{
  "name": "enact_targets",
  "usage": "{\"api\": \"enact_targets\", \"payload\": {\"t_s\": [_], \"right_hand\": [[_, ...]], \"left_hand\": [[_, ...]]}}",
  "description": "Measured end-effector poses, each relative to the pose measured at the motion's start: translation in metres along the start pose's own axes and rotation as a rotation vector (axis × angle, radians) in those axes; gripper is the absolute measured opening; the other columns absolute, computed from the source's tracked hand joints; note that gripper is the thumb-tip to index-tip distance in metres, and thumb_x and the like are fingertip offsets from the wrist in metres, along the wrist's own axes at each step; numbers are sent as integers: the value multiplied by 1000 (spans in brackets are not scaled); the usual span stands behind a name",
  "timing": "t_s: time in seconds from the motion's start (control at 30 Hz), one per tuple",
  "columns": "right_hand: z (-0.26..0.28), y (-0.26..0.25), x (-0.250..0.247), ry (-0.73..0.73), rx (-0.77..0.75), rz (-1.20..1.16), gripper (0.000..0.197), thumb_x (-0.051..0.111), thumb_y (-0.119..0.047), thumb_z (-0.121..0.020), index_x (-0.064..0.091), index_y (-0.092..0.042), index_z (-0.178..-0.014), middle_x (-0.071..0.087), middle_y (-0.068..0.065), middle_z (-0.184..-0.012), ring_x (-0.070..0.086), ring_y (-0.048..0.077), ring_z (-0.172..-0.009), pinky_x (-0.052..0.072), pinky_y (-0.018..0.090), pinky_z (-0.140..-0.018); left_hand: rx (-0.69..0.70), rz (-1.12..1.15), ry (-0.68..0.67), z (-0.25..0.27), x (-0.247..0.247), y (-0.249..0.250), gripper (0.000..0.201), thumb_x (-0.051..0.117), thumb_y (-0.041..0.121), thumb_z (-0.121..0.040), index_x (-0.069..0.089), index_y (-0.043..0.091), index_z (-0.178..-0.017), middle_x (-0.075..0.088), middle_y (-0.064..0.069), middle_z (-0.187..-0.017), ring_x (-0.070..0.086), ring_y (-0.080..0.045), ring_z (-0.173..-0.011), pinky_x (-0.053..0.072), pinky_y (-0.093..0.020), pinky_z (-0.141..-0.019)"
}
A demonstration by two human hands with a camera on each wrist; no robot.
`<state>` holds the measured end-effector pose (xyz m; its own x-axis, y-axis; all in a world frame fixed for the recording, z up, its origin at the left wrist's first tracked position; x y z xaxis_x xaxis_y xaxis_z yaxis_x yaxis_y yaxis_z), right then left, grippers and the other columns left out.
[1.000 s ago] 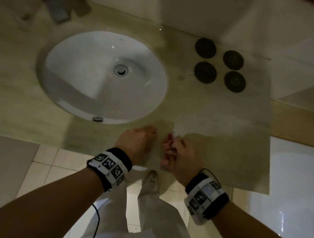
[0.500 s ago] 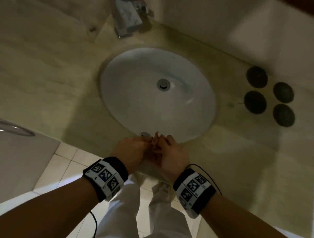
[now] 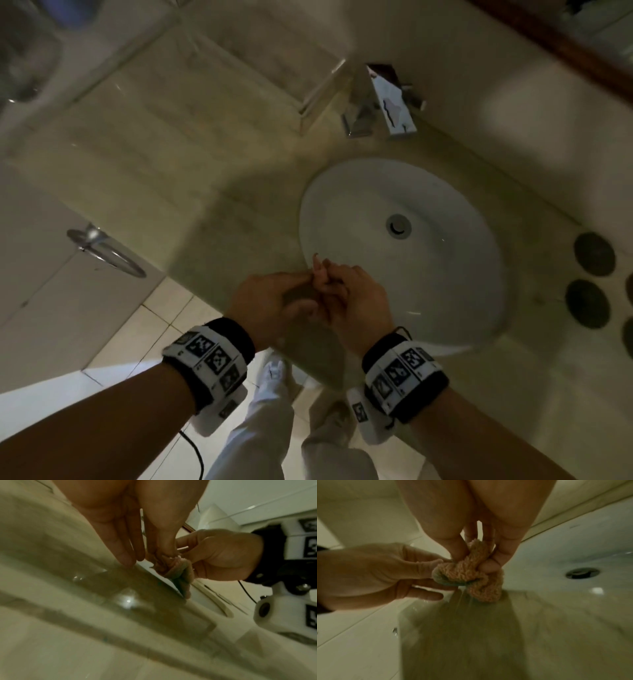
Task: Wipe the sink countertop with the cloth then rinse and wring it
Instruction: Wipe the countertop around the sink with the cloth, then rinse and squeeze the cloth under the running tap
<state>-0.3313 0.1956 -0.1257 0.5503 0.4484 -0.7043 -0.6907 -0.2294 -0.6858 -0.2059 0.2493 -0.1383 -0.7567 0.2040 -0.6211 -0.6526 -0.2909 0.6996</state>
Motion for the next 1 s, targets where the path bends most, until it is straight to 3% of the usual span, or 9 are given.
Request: {"api": "enact_targets", "payload": {"t_s": [0.13,0.27,0.4,0.53,0.6,0.63,0.73,0.87,1.0], "right_hand": [[-12,-6,-30,89,-29,-183,25,71,-18,-79,60,-20,-102,64,0,-104,64,13,-93,56,34,-79],[-17,-19,-57,66,-87,-262,31,70,-14,-81,56,-20,-108,65,-11,-104,61,-3,-91,51,15,-73],[-32,-13,-100,53,-109,-188,28,67,-21,-84,54,-37,-103,62,-23,-94,62,0,-80,51,15,-60],[-82,26,-157,203,-22,-105,19,68,-24,-83,62,-24,-101,66,-10,-87,63,5,-72,54,24,-64],[-114,37,-183,258,-13,-96,17,65,-21,-85,63,-19,-102,67,-7,-91,65,12,-77,54,29,-70],[-129,38,-193,264,-23,-81,17,63,-18,-86,63,-18,-104,67,-7,-94,65,13,-82,54,30,-73],[-168,32,-212,234,-83,-34,25,55,-9,-86,60,-17,-109,66,-7,-105,62,12,-92,52,30,-83],[-204,28,-205,96,-104,-42,39,56,-5,-79,55,-23,-114,65,-3,-107,60,13,-96,52,33,-85],[-220,29,-188,27,-135,-41,36,57,-6,-79,54,-25,-111,64,-3,-109,63,13,-92,52,31,-71]], "left_hand": [[-52,252,14,-21,-7,16,44,59,65,-81,67,38,-116,72,15,-112,66,-3,-102,49,-17,-88],[-77,378,66,-48,-9,41,34,62,61,-82,70,32,-97,73,12,-88,68,-2,-83,55,-23,-73],[-50,428,85,-78,-12,67,23,63,44,-85,69,24,-94,74,3,-89,70,-17,-84,58,-44,-79],[-90,487,110,-108,-13,74,37,63,51,-75,67,20,-93,74,0,-90,71,-27,-87,59,-44,-76],[-138,680,78,-124,-4,74,39,71,47,-72,63,13,-88,72,-6,-90,70,-39,-90,57,-43,-74],[-159,736,70,-132,0,73,40,75,45,-71,61,9,-84,70,-12,-89,68,-43,-89,58,-48,-75],[-170,724,129,-150,-1,76,42,78,44,-67,67,8,-86,74,-15,-91,69,-43,-92,56,-61,-79],[-115,443,194,-172,-7,82,18,75,39,-77,68,23,-80,71,-2,-94,67,-22,-90,56,-46,-82],[-150,348,196,-190,-6,69,13,73,37,-76,64,29,-81,67,2,-93,66,-21,-90,53,-48,-85]]}}
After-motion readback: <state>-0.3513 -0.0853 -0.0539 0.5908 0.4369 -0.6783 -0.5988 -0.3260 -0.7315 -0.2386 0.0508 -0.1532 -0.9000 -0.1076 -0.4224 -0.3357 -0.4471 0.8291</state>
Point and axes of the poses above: each hand's wrist, its own z-axis away from the middle knuckle, its own x-axis out of the palm, y = z × x, the point moved 9 cm from there along -z, towards the middle knuckle
